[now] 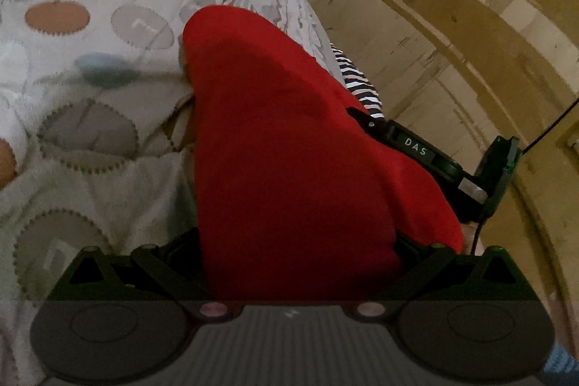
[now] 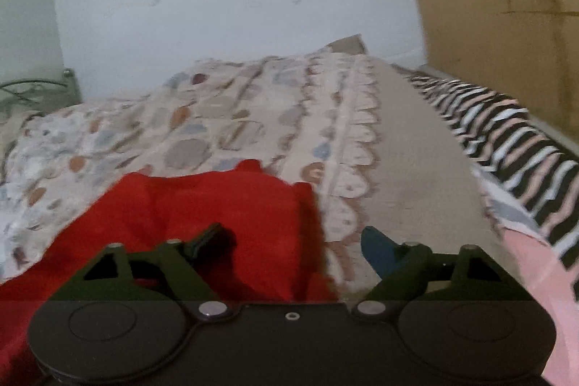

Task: Fold small clothes
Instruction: 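Lower the folded bundle onto the bed and open both grippers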

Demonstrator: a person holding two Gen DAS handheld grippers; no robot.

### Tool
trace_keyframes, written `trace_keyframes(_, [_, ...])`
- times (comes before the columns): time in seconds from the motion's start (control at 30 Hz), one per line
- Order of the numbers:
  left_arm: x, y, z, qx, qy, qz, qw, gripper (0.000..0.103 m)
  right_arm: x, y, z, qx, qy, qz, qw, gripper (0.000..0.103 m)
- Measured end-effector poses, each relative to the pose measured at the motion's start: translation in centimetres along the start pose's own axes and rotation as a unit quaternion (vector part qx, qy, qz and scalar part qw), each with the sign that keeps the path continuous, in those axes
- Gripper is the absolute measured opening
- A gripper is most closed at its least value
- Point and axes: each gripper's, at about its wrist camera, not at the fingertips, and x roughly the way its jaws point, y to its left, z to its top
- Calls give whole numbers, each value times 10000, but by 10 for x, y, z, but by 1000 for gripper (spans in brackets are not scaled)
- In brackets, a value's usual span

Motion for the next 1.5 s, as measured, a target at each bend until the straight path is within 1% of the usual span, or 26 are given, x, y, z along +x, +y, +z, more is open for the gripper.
trace_keyframes(0.1, [1,1,1,67,0,-41,10000,103,9,-2,5,70,210,290,9993,78])
trace_keyframes(0.17, [3,2,1,69,9,-79,9999,103,16,-10,7,434,419,600,9964,75])
trace_keyframes(0.2, [3,3,1,60,13,-99,9999,103,21,-17,7,707,572,773,9929,74])
trace_keyframes(0.3, [6,5,1,87,-5,-140,9999,103,26,-24,5,1126,712,979,9862,71])
trace_keyframes(0.37, [6,4,0,128,-36,-143,9998,103,26,-24,5,1218,729,1044,9844,64])
trace_keyframes(0.43, [3,2,-2,217,-80,-193,9995,99,21,-19,8,1159,666,993,9860,44])
trace_keyframes(0.47, [2,1,-2,247,-83,-193,9995,98,16,-12,9,1010,592,945,9886,41])
trace_keyframes(0.5, [1,1,-3,267,-75,-199,9994,97,10,-3,12,732,513,825,9926,38])
trace_keyframes(0.57, [-1,2,-2,300,-67,-222,9993,94,1,20,15,33,376,513,9980,35])
trace_keyframes(0.6, [-3,2,-3,301,-88,-233,9992,91,-3,32,17,-307,298,378,9984,34])
trace_keyframes(0.67, [-8,1,-4,346,-146,-232,9990,87,-13,58,19,-1008,96,186,9947,33])
trace_keyframes(0.73, [-14,-2,-3,430,-232,-201,9986,82,-23,78,22,-1447,-125,136,9893,32])
trace_keyframes(0.8, [-21,-5,-1,480,-319,-160,9982,80,-33,95,26,-1707,-306,172,9847,32])
trace_keyframes(0.87, [-31,-11,2,570,-442,-53,9974,79,-41,111,32,-1855,-483,268,9811,31])
trace_keyframes(1.0, [-62,-19,12,1030,-764,395,9910,79,-52,131,46,-1827,-883,508,9779,31])
trace_keyframes(1.07, [-77,-16,21,1070,-803,576,9893,79,-53,139,55,-1685,-1006,665,9783,31])
trace_keyframes(1.13, [-90,-11,32,1013,-780,706,9893,79,-44,143,64,-1377,-1019,839,9816,31])
trace_keyframes(1.23, [-107,1,45,1096,-732,1057,9856,79,-19,150,72,-934,-847,1024,9867,31])
trace_keyframes(1.33, [-109,19,52,1299,-435,1595,9776,79,14,158,69,-473,-471,1253,9899,31])
trace_keyframes(1.4, [-102,32,53,1299,-199,1842,9741,79,36,164,61,-322,-158,1320,9906,31])
trace_keyframes(1.43, [-97,42,51,1228,-71,1891,9742,80,48,168,54,-318,9,1326,9907,31])
trace_keyframes(1.47, [-94,52,47,1112,-28,1857,9763,81,59,172,46,-358,191,1295,9907,31])
trace_keyframes(1.5, [-92,61,43,1034,-72,1815,9779,82,69,175,39,-404,356,1206,9912,32])
